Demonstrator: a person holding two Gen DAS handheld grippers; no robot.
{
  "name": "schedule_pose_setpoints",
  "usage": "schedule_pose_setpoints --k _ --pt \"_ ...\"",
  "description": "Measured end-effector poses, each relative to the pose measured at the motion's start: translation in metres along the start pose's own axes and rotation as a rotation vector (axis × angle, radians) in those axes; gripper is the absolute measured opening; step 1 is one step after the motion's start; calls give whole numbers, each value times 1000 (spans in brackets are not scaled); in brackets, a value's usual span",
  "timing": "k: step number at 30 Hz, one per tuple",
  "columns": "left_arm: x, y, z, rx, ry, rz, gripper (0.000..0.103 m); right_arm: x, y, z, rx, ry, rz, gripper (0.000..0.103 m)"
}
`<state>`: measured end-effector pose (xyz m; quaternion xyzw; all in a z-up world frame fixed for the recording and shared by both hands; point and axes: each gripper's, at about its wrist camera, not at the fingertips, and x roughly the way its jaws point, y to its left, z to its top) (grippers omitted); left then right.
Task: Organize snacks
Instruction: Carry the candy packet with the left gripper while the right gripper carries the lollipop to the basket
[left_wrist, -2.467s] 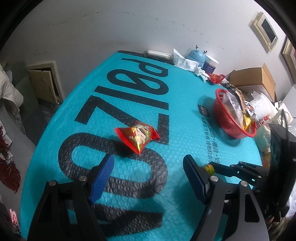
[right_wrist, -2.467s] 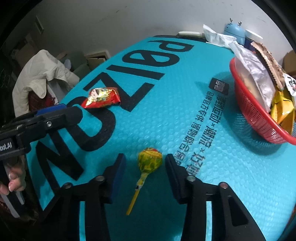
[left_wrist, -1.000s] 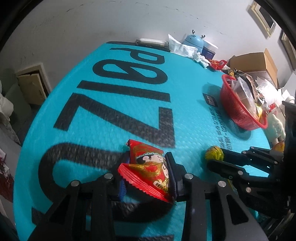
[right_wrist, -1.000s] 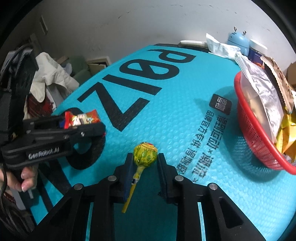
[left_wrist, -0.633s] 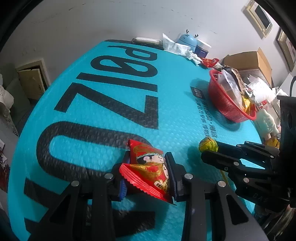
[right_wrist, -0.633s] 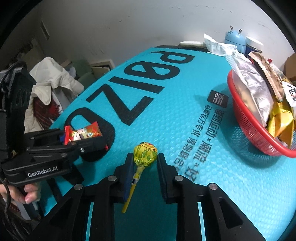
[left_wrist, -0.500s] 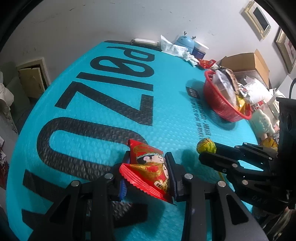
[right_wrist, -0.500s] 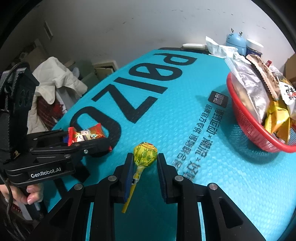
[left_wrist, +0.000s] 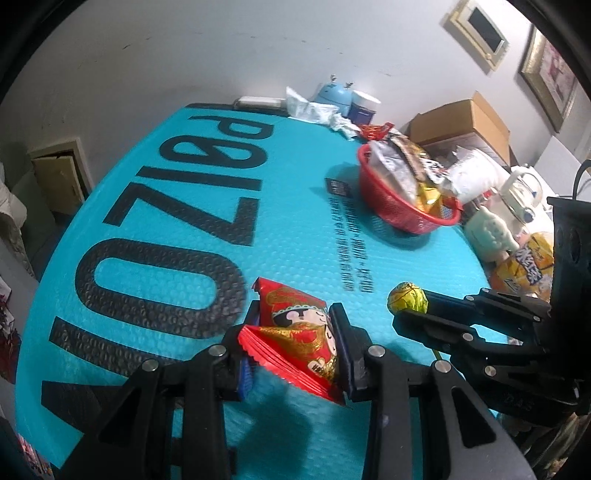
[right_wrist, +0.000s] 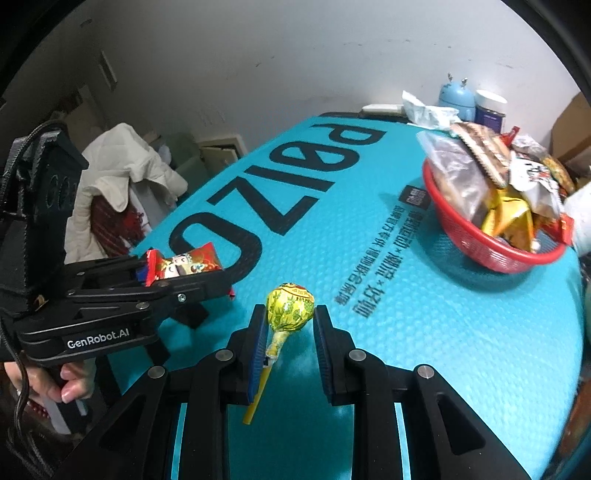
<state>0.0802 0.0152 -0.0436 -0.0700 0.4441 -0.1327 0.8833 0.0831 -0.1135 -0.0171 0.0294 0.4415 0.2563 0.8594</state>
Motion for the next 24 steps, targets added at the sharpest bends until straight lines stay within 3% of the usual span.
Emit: schedule_pose_setpoints --k 24 --pt "-23 -104 6 155 -53 -168 35 -92 -37 -43 83 -144 -120 25"
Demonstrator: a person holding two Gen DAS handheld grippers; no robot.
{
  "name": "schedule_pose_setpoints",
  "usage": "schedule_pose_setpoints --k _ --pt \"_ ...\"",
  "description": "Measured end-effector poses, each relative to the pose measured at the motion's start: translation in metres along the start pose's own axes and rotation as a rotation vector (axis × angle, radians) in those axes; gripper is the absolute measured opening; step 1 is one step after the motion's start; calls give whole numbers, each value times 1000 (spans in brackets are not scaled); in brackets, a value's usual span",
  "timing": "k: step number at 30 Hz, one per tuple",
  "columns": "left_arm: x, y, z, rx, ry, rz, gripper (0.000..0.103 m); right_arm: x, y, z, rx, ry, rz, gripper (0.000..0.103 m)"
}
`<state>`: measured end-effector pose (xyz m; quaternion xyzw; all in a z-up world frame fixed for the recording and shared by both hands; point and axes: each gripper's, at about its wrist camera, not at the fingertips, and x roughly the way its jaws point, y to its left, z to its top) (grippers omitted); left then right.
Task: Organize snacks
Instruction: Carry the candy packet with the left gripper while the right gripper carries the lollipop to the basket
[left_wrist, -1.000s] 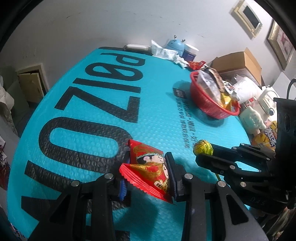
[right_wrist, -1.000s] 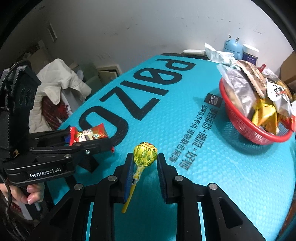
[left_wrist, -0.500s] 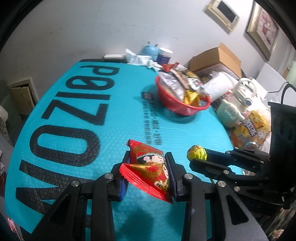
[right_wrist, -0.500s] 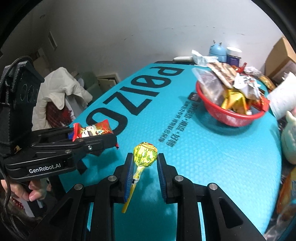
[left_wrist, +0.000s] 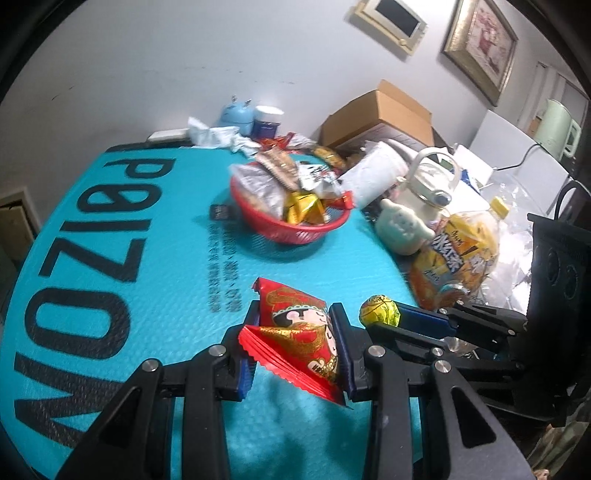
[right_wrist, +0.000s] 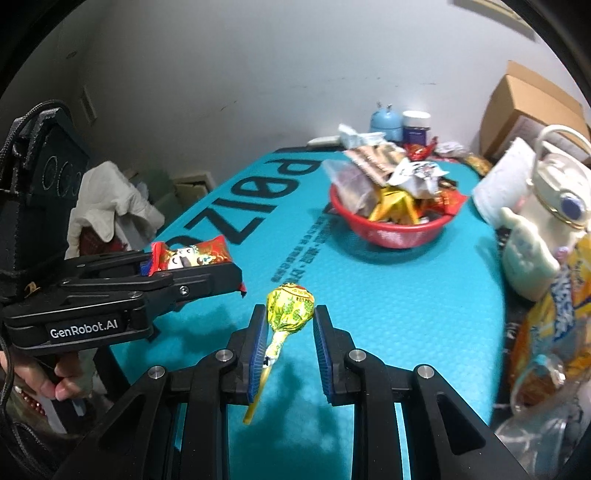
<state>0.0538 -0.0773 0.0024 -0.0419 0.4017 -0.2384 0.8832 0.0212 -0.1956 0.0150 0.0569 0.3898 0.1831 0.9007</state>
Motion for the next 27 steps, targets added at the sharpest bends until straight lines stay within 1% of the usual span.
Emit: schedule_pose_setpoints --k 4,8,15,27 --pt "2 -9 10 16 -5 -21 35 -8 -10 4 16 -21 -25 25" --pt "1 -14 21 37 -17 -27 35 -14 -17 13 19 -43 -48 25" --pt "3 -16 45 66 -35 -31 35 -16 -28 38 16 -70 -98 25" --pt "13 -13 100 124 -88 -23 35 -7 -43 89 9 -112 -159 25"
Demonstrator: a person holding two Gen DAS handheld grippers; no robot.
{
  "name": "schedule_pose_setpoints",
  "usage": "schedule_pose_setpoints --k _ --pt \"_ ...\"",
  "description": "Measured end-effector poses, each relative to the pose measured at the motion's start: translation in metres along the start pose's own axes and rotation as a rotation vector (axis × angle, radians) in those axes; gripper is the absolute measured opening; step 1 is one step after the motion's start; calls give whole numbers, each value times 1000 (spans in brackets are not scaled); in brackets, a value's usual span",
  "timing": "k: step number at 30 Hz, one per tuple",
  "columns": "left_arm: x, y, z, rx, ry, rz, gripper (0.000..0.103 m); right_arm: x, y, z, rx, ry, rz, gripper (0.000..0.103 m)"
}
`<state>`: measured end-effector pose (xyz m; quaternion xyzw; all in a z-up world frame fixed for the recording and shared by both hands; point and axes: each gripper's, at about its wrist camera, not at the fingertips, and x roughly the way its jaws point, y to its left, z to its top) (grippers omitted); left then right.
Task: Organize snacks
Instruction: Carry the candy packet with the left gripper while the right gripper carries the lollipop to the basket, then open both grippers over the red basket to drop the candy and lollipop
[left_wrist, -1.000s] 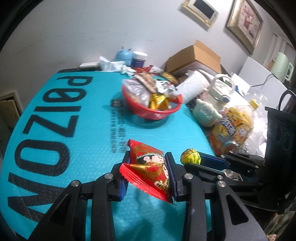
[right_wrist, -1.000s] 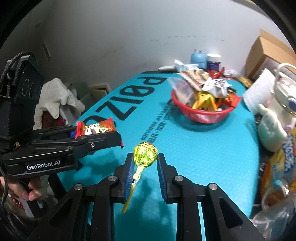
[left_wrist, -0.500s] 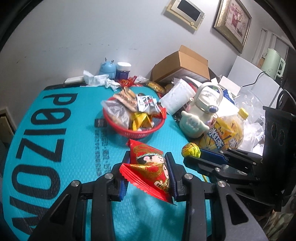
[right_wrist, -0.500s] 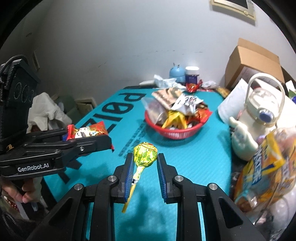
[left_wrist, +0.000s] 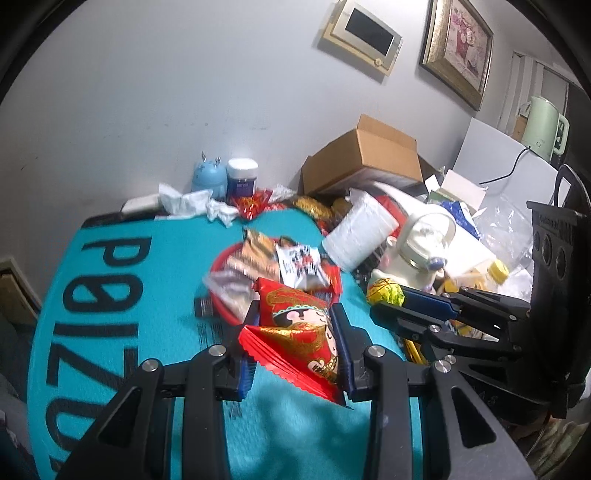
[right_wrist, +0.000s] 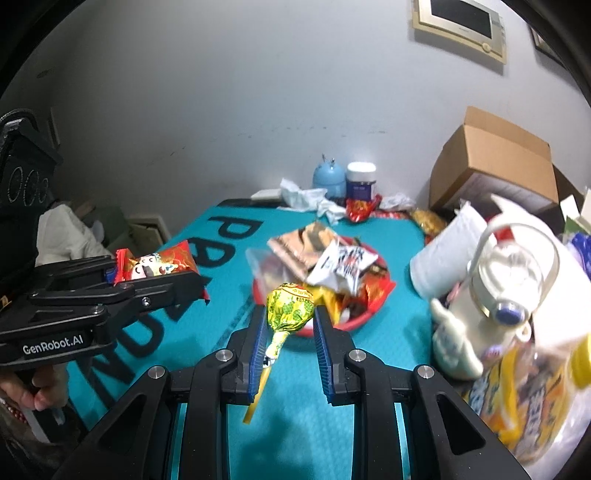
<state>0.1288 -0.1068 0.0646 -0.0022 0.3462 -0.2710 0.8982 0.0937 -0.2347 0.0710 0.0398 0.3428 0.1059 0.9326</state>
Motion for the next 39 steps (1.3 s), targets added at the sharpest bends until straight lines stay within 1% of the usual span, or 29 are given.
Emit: schedule_pose_setpoints --k 8,11,16,18,20,24,28,31,34,39 --pt "9 2 40 55 -70 13 35 9 -8 34 -14 -41 -23 25" --pt "16 4 53 57 -90 2 35 13 -16 47 -1 -58 -37 25" --pt "33 7 70 48 -100 -19 35 23 -26 62 21 -71 -49 25" --pt "43 7 74 50 -95 -11 35 31 -31 66 29 -66 -59 25" --pt "55 9 77 47 -93 6 35 41 -34 68 33 -58 -88 25" --pt "84 19 78 23 -60 28 35 62 -42 68 50 -31 -119 25" --pt "112 29 76 20 -2 10 35 82 -48 66 63 6 -124 25" --pt "125 33 76 25 20 3 35 93 -52 65 69 23 -146 25" --pt "137 36 76 33 48 -9 35 102 -56 64 80 43 -149 25" --pt "147 42 73 4 83 -20 35 110 -57 61 87 65 -145 25"
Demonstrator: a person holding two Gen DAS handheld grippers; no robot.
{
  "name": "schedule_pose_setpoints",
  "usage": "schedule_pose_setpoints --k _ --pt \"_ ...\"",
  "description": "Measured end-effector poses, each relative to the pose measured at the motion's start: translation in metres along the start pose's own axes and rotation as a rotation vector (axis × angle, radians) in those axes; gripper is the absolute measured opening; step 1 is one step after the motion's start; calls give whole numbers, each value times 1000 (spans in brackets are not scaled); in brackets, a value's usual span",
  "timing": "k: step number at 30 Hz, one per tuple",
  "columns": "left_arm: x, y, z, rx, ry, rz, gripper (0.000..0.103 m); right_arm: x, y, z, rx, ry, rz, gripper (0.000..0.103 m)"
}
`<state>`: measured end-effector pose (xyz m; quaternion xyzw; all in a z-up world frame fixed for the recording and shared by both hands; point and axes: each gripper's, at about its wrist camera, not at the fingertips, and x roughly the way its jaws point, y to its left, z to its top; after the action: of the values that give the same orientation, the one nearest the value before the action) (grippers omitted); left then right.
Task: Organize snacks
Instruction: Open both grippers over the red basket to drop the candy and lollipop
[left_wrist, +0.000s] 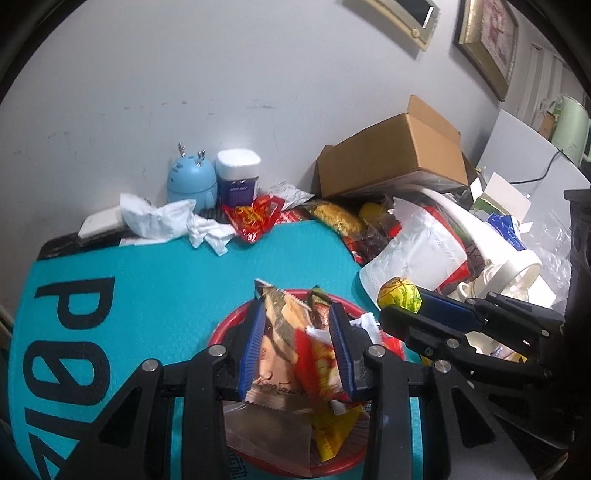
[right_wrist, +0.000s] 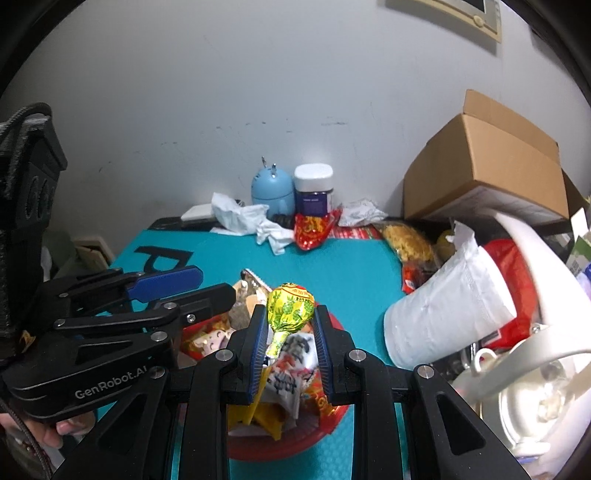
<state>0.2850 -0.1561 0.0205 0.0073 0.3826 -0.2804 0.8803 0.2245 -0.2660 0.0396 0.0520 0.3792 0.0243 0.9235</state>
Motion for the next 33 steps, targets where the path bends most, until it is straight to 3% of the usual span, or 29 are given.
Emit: schedule_pose_setpoints --k 13,17,19,20,33 --pt "-15 18 -11 -25 10 110 35 26 8 -3 -4 60 17 26" --pt "-12 24 -16 -49 30 111 35 36 3 -6 26 94 28 26" --pt "-11 25 -17 -55 35 108 35 34 2 -6 34 93 31 39" --pt "-12 25 -17 -55 35 106 35 33 1 -6 36 89 31 40" --pt "-25 18 -17 -43 26 117 35 13 5 -7 24 69 35 40"
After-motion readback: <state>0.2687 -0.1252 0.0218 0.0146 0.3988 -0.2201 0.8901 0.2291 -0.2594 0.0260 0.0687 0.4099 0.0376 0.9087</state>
